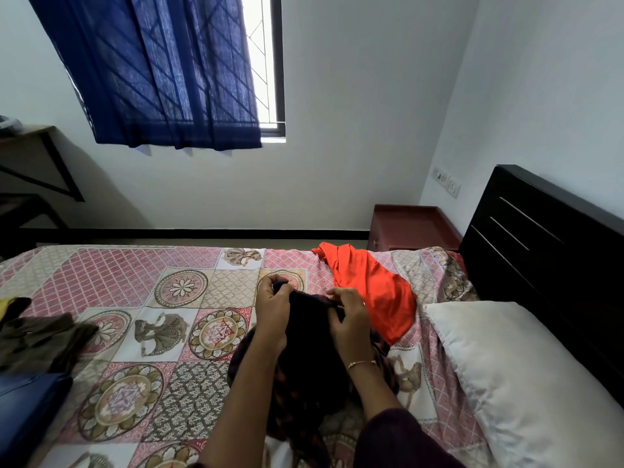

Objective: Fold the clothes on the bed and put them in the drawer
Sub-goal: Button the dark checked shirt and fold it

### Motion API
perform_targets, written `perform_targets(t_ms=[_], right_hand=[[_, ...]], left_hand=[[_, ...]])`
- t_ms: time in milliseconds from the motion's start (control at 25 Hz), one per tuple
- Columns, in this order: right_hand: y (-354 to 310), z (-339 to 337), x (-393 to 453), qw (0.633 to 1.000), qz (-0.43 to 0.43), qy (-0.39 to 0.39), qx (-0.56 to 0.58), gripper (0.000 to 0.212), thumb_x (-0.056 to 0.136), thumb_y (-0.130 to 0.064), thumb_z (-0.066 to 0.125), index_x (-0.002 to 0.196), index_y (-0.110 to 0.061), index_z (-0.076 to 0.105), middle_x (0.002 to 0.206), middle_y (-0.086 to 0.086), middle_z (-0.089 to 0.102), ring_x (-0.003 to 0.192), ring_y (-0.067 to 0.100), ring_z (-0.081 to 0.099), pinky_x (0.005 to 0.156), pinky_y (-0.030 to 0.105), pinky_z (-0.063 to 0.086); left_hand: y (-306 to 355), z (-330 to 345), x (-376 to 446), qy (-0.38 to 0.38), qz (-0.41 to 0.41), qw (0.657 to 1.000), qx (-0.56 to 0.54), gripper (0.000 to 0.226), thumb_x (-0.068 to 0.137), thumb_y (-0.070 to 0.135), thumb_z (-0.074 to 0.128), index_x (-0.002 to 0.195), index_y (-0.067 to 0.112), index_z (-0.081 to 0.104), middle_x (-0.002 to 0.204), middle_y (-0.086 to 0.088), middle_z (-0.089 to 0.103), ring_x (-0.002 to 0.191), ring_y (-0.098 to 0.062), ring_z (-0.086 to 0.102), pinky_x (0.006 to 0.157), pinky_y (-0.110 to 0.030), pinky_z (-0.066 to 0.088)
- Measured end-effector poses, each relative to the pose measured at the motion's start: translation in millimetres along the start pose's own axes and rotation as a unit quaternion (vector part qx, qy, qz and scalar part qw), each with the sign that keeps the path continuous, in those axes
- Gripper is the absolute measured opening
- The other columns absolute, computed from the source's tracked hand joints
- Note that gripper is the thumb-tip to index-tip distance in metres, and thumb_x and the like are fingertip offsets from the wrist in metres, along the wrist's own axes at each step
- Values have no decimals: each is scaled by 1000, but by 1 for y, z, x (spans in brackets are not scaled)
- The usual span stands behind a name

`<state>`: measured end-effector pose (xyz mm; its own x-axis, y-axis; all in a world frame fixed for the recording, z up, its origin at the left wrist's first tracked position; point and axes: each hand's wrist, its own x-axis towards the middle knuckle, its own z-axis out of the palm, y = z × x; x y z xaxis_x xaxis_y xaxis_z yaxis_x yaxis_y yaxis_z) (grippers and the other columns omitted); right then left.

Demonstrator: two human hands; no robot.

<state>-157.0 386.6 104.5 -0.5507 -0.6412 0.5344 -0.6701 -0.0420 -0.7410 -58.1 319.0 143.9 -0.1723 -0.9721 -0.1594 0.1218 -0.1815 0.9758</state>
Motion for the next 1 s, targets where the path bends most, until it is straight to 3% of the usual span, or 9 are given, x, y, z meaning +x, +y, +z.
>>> perform_targets(t_ms=[120, 240, 320, 400, 560, 680, 760, 880, 1000], right_hand=[[-3, -17, 18, 996, 37, -86, 7, 11, 79, -1, 68, 89, 0, 73, 81, 5, 70, 76, 11, 60, 75, 24, 47], [-9, -33, 26, 947, 206, -191, 153, 8, 86, -4, 62, 86, -5, 70, 72, 2, 60, 59, -4, 54, 65, 18, 44], [-11, -42, 29, 889, 320, -164, 283, 14, 88, -4, 59, 77, -10, 65, 68, 2, 61, 60, 7, 56, 59, 19, 47], [-8, -46, 35, 868, 372, -71, 322, 19, 89, -4, 58, 73, -12, 63, 63, 0, 63, 57, 10, 58, 53, 19, 48], [-7, -42, 39, 889, 351, 26, 293, 18, 87, -3, 62, 73, -14, 64, 73, 3, 64, 71, 17, 59, 70, 30, 50], [-11, -31, 29, 912, 314, 9, 264, 17, 83, -1, 65, 74, -16, 66, 76, 5, 67, 75, 19, 62, 75, 34, 52], [-13, -25, 25, 924, 292, -8, 248, 20, 81, -2, 67, 72, -19, 67, 77, 6, 69, 77, 20, 64, 79, 37, 53], [-13, -20, 25, 936, 273, -16, 224, 24, 80, -2, 69, 68, -24, 68, 76, 4, 70, 77, 20, 66, 80, 38, 55], [-15, -20, 25, 943, 264, 11, 200, 26, 79, -3, 69, 68, -26, 67, 74, 1, 70, 76, 19, 67, 78, 35, 55]], left_hand=[[7, 4, 9, 13, -30, 999, -21, 22, 91, 3, 51, 77, 19, 49, 80, -7, 53, 69, -17, 49, 63, -31, 42], [14, 12, 13, -29, -61, 998, -12, 14, 91, 5, 54, 83, 16, 51, 82, -8, 55, 71, -18, 53, 63, -30, 46], [19, 19, 10, -93, -96, 990, -40, 17, 85, 10, 61, 94, 11, 47, 86, -12, 54, 74, -20, 54, 65, -31, 47], [18, 23, 7, -136, -142, 974, -115, 46, 65, 9, 63, 102, 9, 36, 87, -16, 47, 73, -24, 50, 62, -32, 46], [2, 30, -8, -120, -95, 984, -89, 38, 80, -19, 43, 90, 17, 35, 78, -12, 49, 67, -22, 51, 59, -30, 45], [-10, 32, -19, -134, -17, 990, -32, 27, 85, -11, 55, 73, 13, 51, 76, -10, 58, 77, -25, 56, 75, -38, 48], [-13, 31, -18, -93, 29, 995, 17, 26, 84, -6, 61, 67, 13, 58, 72, -7, 62, 76, -22, 58, 78, -36, 49], [-14, 31, -19, -53, 90, 992, 64, 23, 82, -3, 65, 71, 18, 62, 75, -2, 67, 75, -16, 62, 73, -24, 50], [-19, 31, -16, -49, 153, 977, 142, 12, 81, 4, 68, 87, 14, 70, 87, -6, 71, 84, -18, 67, 80, -30, 53]])
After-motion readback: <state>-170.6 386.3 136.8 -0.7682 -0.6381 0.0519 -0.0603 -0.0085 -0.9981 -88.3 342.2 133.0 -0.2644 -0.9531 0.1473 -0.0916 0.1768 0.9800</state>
